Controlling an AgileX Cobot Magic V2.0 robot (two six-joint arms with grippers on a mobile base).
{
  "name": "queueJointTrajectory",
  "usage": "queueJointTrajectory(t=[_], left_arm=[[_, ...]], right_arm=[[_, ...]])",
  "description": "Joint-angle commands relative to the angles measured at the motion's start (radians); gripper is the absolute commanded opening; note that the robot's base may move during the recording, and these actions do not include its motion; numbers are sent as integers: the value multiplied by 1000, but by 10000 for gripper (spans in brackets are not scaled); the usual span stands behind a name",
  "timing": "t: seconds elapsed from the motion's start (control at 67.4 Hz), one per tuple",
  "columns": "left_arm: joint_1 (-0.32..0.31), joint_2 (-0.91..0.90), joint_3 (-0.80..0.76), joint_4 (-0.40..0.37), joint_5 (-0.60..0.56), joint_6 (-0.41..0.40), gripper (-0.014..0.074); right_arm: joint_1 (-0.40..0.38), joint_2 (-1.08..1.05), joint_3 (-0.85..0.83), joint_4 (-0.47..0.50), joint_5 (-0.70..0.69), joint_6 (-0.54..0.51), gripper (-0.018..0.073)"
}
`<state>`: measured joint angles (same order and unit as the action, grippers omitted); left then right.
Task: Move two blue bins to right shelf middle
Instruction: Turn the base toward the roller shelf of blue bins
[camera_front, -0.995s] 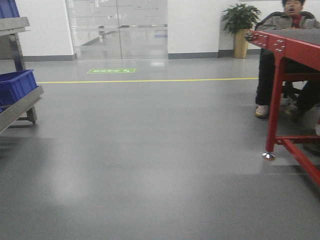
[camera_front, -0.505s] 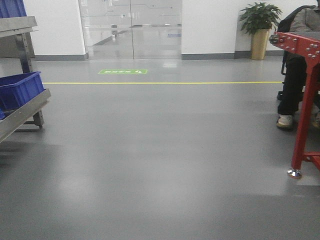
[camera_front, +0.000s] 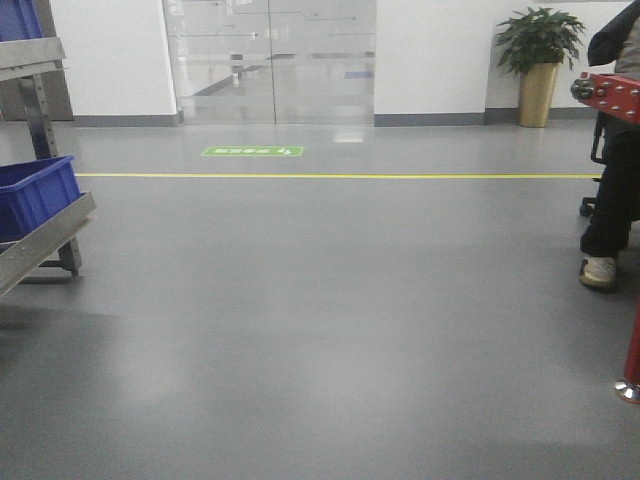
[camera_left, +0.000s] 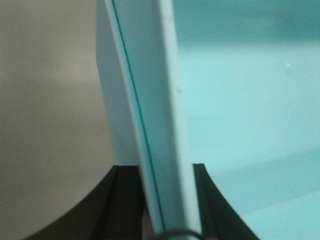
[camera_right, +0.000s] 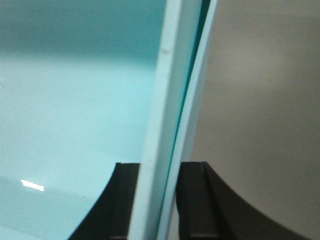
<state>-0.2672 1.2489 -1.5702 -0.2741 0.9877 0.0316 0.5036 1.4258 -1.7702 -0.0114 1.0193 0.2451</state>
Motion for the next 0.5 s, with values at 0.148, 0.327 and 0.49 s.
queueJointTrajectory(t=[0.148,0.327,0.49], left_arm=[[-7,-24,-18,-74,-64,17,-111],[-7,-24,-18,-74,-64,17,-111],[-7,-24,-18,-74,-64,17,-111]], right_arm=[[-2,-12,-11,-19,-70,-3,-162],[-2,-12,-11,-19,-70,-3,-162],[-2,-12,-11,-19,-70,-3,-162]])
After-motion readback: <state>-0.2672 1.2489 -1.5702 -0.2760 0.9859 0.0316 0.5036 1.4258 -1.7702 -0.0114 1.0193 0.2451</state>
